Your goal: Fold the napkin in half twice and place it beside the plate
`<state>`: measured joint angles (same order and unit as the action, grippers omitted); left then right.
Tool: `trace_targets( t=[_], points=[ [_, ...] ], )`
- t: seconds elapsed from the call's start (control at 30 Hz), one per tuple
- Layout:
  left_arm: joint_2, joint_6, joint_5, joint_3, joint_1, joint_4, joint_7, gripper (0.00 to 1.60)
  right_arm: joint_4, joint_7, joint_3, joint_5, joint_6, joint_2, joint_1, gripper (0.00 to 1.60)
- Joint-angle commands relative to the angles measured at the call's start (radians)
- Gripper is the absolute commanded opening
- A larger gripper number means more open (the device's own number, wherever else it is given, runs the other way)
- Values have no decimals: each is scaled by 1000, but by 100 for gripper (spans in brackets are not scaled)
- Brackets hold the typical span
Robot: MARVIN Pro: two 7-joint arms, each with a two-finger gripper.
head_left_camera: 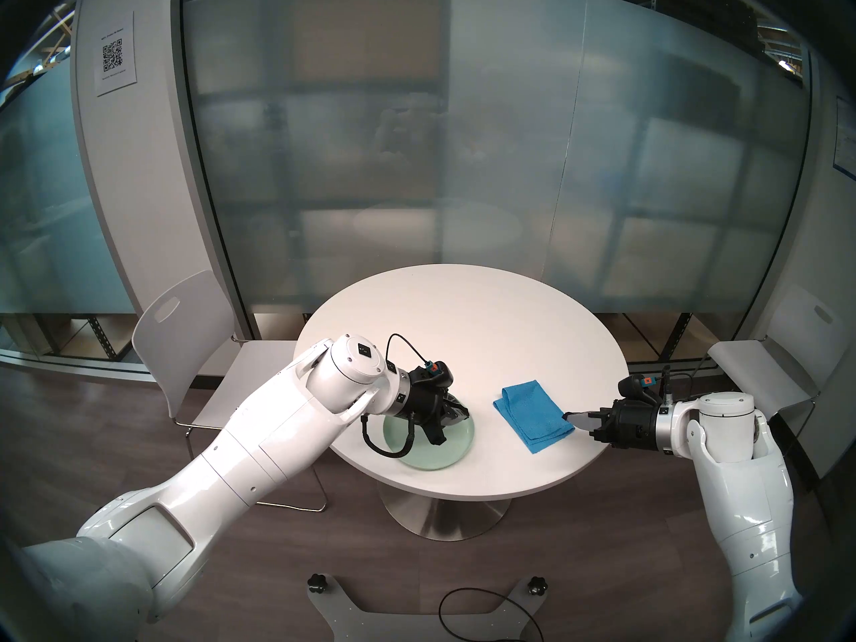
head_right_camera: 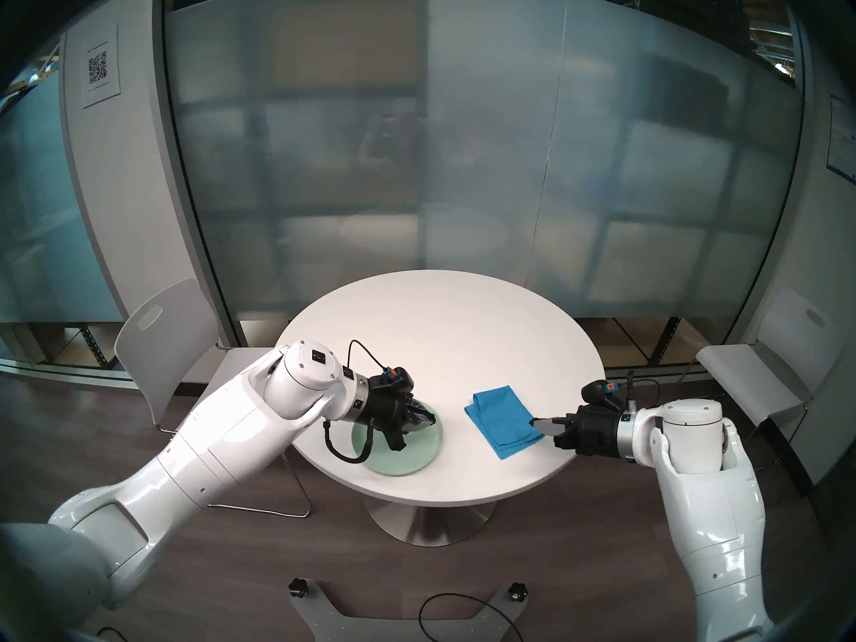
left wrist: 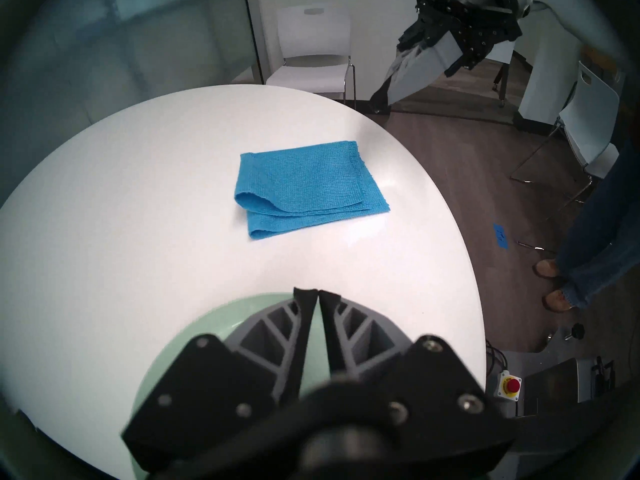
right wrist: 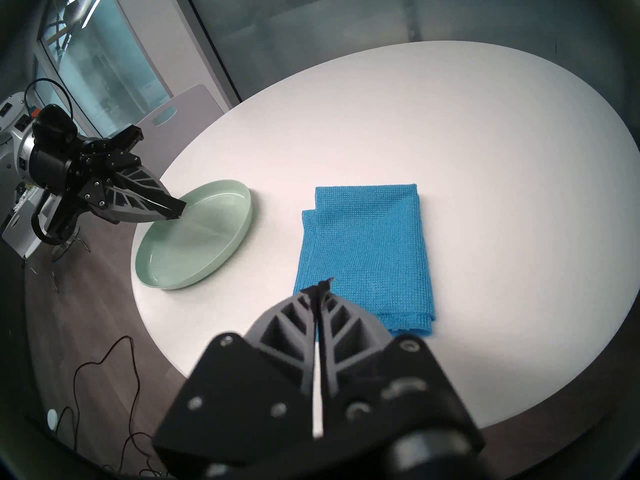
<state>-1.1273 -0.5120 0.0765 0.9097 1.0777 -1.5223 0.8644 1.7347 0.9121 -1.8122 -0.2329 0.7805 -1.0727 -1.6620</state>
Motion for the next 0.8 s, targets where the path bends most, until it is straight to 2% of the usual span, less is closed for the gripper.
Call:
trace_targets(
  t=[0.0,0.27,0.77],
  points=[
    [36,-28,35,58,54,-103,-27,62,72,-23,-21,-5,-20,-37,-29,33],
    [30,-64,63,107,103,-172,-79,63,131,-63,-45,-7,-33,-74,-68,39],
    [33,-63,62,111,103,-178,-92,65,131,-72,-43,-11,-27,-78,-67,42]
  ],
)
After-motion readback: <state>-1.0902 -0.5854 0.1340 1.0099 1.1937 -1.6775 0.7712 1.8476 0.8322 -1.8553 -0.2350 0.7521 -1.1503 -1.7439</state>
